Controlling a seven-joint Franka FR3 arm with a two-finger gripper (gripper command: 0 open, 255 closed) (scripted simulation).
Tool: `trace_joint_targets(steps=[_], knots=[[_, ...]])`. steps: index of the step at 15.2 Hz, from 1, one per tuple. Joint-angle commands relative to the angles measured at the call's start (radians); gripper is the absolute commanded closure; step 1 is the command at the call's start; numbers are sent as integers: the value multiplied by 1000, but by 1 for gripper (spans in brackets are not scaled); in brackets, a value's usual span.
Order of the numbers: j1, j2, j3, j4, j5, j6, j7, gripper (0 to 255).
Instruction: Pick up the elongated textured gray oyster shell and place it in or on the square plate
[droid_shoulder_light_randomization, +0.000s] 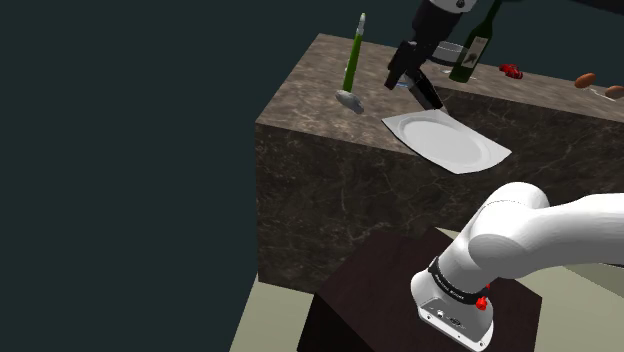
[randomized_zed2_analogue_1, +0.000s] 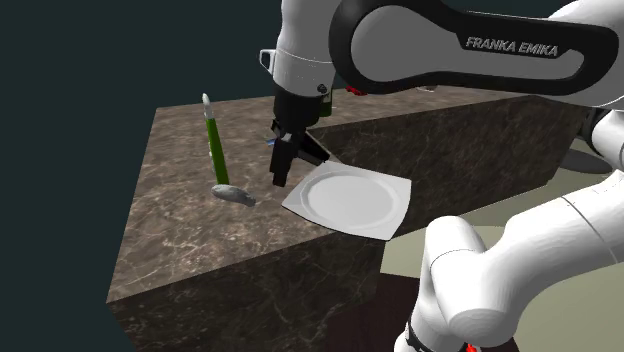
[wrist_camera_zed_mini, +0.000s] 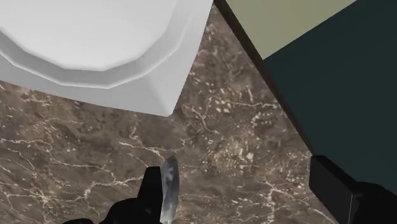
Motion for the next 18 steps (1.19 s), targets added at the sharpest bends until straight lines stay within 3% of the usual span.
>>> trace_joint_targets(steps=[1,9,18], knots=[[0,0,0,0,0,0,0,0],[-1,355,-147,187,94,43,-75,0],[-14,768,-281,463,287,-5,-197,0]])
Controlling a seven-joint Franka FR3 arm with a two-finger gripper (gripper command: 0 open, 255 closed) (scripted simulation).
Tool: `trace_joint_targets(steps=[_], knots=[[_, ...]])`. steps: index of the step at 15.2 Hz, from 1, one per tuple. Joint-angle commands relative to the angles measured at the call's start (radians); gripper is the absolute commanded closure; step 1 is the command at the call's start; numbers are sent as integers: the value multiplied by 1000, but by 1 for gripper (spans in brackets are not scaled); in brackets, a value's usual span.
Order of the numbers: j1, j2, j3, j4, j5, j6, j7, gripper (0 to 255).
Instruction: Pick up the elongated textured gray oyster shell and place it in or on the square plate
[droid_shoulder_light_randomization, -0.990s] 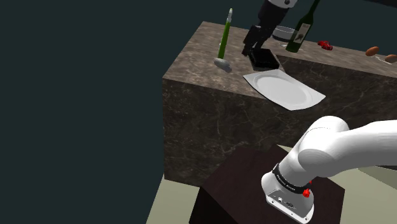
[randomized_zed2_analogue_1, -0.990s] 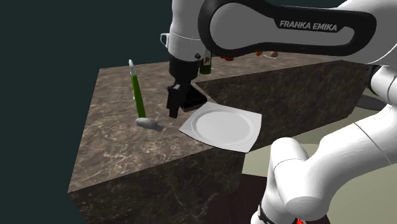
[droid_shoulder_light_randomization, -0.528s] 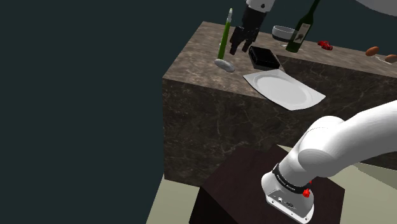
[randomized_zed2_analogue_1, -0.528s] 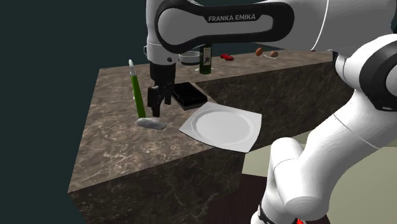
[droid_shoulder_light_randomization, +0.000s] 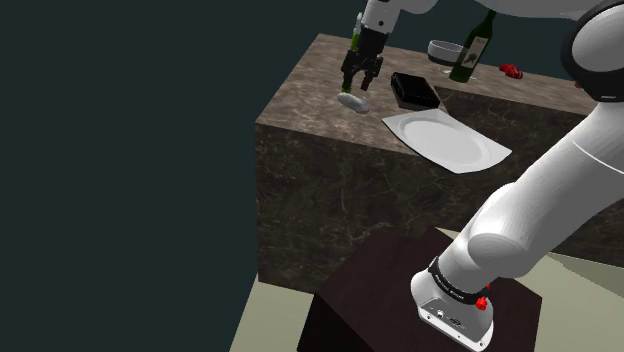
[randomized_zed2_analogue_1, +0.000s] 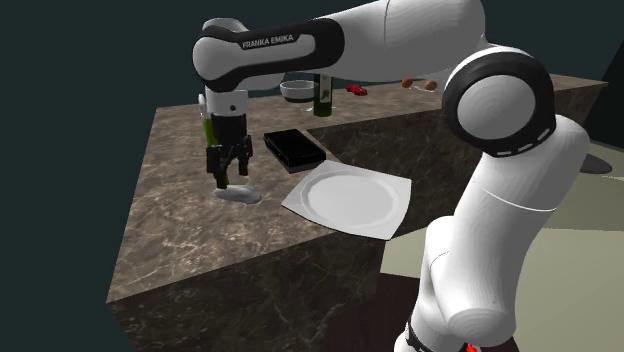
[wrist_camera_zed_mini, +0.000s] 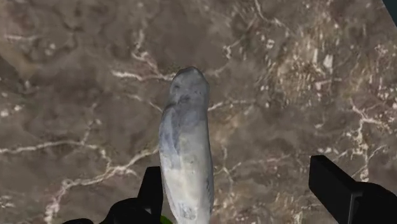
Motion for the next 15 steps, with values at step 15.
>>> trace_joint_targets(steps=[15], knots=[[1,42,-2,-72,28,92,-18,0]])
